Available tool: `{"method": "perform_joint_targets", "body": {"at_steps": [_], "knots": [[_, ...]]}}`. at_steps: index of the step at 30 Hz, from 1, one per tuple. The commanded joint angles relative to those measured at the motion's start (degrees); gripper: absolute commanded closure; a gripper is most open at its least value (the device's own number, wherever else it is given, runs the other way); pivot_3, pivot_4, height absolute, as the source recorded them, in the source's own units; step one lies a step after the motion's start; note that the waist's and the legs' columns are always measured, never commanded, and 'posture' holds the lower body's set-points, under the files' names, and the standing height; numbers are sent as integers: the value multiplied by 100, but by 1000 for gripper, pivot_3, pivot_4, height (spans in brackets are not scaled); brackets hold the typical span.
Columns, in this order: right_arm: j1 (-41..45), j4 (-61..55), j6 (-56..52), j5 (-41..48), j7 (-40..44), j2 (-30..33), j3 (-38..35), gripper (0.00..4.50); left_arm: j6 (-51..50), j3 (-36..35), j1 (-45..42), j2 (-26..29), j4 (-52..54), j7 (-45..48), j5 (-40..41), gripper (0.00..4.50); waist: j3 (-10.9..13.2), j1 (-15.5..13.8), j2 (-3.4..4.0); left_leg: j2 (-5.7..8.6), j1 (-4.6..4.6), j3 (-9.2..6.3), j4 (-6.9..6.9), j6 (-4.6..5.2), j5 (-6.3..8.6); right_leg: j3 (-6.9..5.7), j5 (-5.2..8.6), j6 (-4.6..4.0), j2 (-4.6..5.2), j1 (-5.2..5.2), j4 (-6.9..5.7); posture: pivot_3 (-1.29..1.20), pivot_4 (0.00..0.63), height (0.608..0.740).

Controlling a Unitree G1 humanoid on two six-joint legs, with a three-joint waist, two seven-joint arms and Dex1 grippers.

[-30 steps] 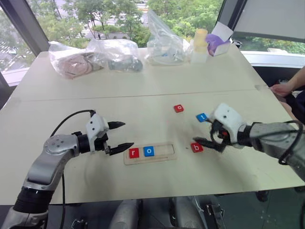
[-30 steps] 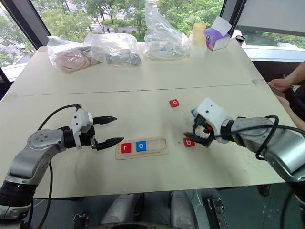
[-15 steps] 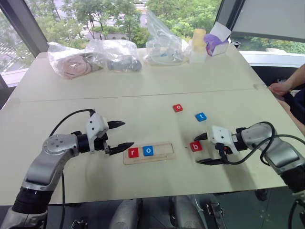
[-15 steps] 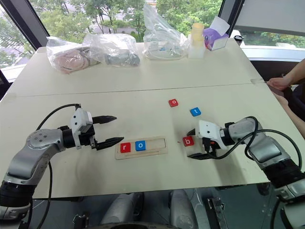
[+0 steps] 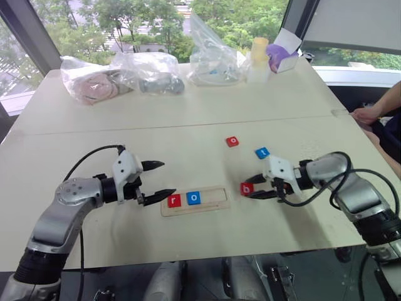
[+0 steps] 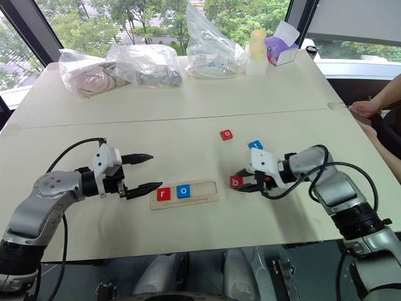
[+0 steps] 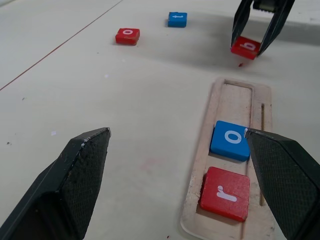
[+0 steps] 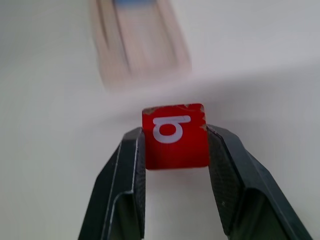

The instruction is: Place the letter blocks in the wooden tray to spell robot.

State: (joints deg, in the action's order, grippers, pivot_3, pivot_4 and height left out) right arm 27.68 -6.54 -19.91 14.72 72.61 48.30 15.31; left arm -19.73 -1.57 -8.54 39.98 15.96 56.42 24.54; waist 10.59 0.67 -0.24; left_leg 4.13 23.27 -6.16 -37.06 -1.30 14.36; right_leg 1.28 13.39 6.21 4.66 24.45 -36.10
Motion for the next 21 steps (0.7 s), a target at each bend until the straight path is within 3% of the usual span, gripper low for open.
{"method": "perform_joint_targets", "body": {"at_steps": [1, 9, 21], "knots": [[123, -507, -324, -112, -11, -178, 309, 3351, 43, -128, 43, 54, 175, 93, 144, 0, -2, -13, -4, 1, 0, 0, 0, 0, 0, 0, 0, 0, 1, -2, 2, 0, 150, 740], [556, -29, -376, -738, -342, -1079, 996, 3351, 75, -119, 75, 27, 237, 80, 156, 0, -2, -3, -6, 5, 2, 1, -2, -3, -1, -3, -1, 0, 0, 0, 2, 0, 150, 740], [681, 347, -227, -1030, -371, -1440, 1108, 3351, 66, -159, 211, 23, 341, -51, 165, 0, -3, 1, -6, 6, 1, 0, 0, -4, -2, -4, -1, -1, -5, 1, 0, 0, 150, 740]]}}
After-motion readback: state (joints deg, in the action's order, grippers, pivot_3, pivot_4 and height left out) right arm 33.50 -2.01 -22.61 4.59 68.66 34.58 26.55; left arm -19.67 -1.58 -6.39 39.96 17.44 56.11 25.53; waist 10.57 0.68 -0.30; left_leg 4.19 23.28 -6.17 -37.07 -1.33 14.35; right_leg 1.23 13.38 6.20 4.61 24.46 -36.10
